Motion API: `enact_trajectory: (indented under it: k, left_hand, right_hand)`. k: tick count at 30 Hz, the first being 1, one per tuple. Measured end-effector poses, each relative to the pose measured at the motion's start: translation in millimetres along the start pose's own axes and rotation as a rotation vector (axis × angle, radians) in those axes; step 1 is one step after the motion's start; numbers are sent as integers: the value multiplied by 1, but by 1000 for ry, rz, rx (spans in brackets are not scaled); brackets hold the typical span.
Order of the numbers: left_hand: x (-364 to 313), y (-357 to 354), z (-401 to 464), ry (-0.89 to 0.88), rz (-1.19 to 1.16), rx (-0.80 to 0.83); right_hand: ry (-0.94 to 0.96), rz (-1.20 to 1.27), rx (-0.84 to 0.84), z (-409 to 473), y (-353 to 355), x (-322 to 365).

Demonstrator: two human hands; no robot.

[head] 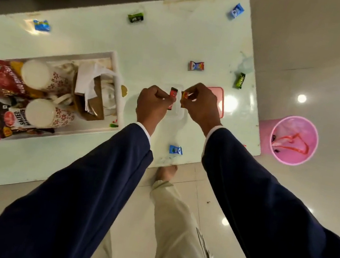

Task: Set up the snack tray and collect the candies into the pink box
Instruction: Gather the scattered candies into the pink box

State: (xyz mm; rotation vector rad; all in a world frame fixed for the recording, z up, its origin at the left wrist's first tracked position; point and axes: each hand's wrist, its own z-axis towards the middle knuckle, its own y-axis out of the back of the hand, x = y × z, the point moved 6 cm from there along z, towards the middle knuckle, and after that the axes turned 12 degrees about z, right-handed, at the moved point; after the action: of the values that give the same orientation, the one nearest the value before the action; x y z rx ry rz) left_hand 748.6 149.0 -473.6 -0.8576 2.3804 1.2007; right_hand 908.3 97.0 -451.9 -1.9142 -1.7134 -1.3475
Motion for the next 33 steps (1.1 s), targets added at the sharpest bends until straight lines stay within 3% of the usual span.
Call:
enact_trajectory:
  k: [4,8,15,20,24,29,33]
  left_hand:
    - [3,8,7,2,289,-112]
    - [10,17,6,-25,108,-109]
    - [33,54,2,-121,35,-72]
    - [61,119,-3,-209,-87,-130]
    - [103,210,-2,-304,-77,-281]
    - [198,337,6,-243,-39,-524]
    - [302,418,13,-76,-5,-625]
  right_hand:
    - [-9,-19,-4,11,-2,6]
    - [-2,-75,-49,12,22,7]
    - [42,-65,98,-5,-10,40]
    - [178,-61,267,-26,-111,106]
    - [264,-55,404,-53,-211,157]
    - [343,-99,498,-86,-340,205]
    - [410,-123,595,-107,-446,237]
